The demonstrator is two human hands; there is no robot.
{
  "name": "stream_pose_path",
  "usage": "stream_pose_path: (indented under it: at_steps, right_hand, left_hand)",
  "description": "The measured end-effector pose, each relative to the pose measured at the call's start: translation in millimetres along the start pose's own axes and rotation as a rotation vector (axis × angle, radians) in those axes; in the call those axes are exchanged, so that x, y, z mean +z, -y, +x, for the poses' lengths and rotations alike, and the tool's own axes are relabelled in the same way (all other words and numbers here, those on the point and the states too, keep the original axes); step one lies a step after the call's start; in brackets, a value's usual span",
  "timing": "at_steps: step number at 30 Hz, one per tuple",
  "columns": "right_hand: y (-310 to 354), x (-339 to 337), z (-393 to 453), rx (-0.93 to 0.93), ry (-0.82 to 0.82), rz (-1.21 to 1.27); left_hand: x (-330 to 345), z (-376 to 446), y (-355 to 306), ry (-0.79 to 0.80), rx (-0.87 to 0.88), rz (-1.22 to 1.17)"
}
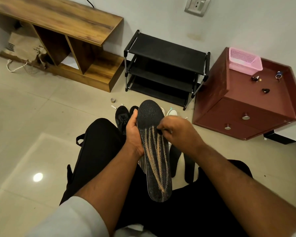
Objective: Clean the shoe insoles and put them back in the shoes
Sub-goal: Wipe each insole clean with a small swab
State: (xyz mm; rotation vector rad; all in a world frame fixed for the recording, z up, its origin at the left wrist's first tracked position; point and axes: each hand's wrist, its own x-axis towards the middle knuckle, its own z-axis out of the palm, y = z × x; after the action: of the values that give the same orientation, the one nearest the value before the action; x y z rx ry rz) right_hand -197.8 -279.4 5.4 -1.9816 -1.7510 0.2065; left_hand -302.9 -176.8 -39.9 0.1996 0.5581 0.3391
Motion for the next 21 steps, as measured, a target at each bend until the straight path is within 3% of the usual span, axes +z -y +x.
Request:
stream_pose_path:
  at_steps: [3,8,11,16,21]
  right_hand:
    - [7.4,5.8,-23.9,0.044,-0.008,0.127]
    - [12.2,6.0,-29.0,0.736,-0.501,0.982]
    - [20.8,11.0,-25.5,0.943,-0.549,1.306]
    - [24.7,18.4,-9.6,1.047,-0.737,1.257]
    - [19.2,24.1,-2.2,0.968,-0.690,1.040]
  left_hand:
    - [3.3,0.4,-1.5,-0.003,0.030,-0.031]
    - [6.3,-1.2,-3.8,0.039,0.088,0.010]
    - [6.4,-2.5,-4.4,0.068,0.095,-0.014]
    - [2.0,-1.6,6.2,0.120,0.054,0.029]
    - [5.5,-1.9,4.5,0.066,0.091,0.013]
